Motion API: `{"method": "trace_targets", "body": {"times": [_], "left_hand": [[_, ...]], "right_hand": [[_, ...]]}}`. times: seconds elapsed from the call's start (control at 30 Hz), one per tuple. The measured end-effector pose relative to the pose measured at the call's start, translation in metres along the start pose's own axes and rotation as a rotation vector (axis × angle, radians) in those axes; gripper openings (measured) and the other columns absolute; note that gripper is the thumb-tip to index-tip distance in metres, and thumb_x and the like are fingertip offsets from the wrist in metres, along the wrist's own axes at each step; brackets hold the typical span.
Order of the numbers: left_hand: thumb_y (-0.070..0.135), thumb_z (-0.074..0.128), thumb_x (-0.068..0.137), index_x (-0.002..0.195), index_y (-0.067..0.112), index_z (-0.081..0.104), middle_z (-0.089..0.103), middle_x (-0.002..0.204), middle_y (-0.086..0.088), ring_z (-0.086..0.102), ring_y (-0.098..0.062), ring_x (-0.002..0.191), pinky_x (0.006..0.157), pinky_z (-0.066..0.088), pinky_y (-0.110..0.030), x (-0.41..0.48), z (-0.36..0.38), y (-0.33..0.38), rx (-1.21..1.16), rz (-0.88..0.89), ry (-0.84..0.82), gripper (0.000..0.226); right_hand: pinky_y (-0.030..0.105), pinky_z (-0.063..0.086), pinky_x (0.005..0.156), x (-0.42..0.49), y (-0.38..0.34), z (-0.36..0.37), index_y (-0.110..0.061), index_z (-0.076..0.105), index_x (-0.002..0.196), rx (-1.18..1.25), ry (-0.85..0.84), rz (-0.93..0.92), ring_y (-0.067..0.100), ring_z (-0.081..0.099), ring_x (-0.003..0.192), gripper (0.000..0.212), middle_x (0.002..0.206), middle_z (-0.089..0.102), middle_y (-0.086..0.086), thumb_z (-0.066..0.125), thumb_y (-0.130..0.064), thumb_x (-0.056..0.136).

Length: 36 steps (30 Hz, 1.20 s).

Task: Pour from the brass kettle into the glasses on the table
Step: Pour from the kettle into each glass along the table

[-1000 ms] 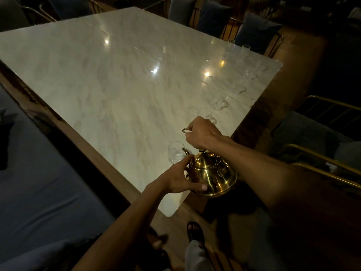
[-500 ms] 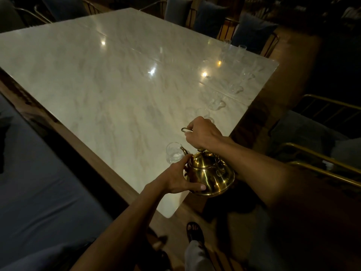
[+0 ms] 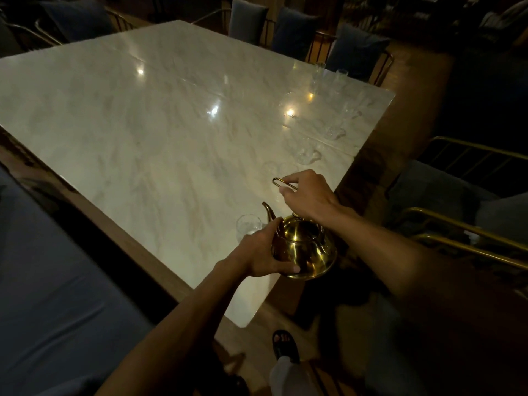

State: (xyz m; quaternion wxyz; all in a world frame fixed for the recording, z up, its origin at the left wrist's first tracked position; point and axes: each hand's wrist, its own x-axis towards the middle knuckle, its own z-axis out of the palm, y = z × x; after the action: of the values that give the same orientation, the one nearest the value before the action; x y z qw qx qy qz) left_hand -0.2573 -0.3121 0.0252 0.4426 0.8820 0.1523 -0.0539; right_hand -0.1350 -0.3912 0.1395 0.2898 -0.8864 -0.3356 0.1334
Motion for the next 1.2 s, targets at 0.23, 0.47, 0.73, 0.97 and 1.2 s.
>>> {"method": "trace_targets", "body": {"times": [0.23, 0.47, 0.73, 0.97, 1.2], "left_hand": [[0.054, 0.090, 0.070, 0.162, 0.022, 0.022, 0.051, 0.156, -0.003, 0.052, -0.028, 0.141, 0.116, 0.042, -0.049, 0.039, -0.016, 0.022, 0.095, 0.061, 0.013, 0.119], [0.077, 0.078, 0.053, 0.160, 0.032, 0.021, 0.054, 0.152, 0.005, 0.054, -0.023, 0.138, 0.115, 0.043, -0.051, 0.100, -0.021, 0.044, 0.048, 0.031, 0.034, 0.130], [0.070, 0.084, 0.053, 0.159, 0.034, 0.023, 0.056, 0.151, 0.004, 0.054, -0.024, 0.138, 0.116, 0.043, -0.050, 0.175, -0.018, 0.056, -0.083, -0.040, 0.031, 0.127], [0.046, 0.094, 0.068, 0.157, 0.032, 0.029, 0.055, 0.148, 0.004, 0.054, -0.020, 0.134, 0.112, 0.046, -0.040, 0.218, -0.005, 0.050, -0.223, -0.102, 0.080, 0.111], [0.041, 0.093, 0.073, 0.157, 0.029, 0.031, 0.054, 0.149, 0.003, 0.053, -0.017, 0.132, 0.104, 0.043, -0.028, 0.234, -0.004, 0.039, -0.286, -0.124, 0.116, 0.104]], "right_hand": [[0.032, 0.044, 0.106, 0.029, 0.020, -0.023, -0.014, 0.064, 0.133, 0.048, 0.092, -0.007, 0.021, 0.055, 0.130, 0.041, 0.139, 0.061, 0.006, 0.064, -0.027, 0.094], [0.027, 0.043, 0.101, 0.082, 0.043, -0.052, -0.016, 0.064, 0.133, 0.043, 0.084, -0.015, 0.021, 0.056, 0.128, 0.041, 0.140, 0.060, 0.005, 0.063, -0.029, 0.094], [0.029, 0.044, 0.102, 0.154, 0.068, -0.072, -0.012, 0.063, 0.134, 0.001, -0.031, -0.060, 0.021, 0.056, 0.129, 0.041, 0.138, 0.062, 0.005, 0.062, -0.024, 0.095], [0.034, 0.052, 0.097, 0.205, 0.080, -0.073, -0.010, 0.064, 0.131, -0.125, -0.159, -0.099, 0.023, 0.062, 0.120, 0.038, 0.132, 0.065, 0.007, 0.061, -0.023, 0.096], [0.034, 0.058, 0.080, 0.240, 0.076, -0.060, -0.009, 0.072, 0.118, -0.256, -0.260, -0.139, 0.025, 0.070, 0.098, 0.029, 0.114, 0.073, 0.010, 0.059, -0.020, 0.094]]}}
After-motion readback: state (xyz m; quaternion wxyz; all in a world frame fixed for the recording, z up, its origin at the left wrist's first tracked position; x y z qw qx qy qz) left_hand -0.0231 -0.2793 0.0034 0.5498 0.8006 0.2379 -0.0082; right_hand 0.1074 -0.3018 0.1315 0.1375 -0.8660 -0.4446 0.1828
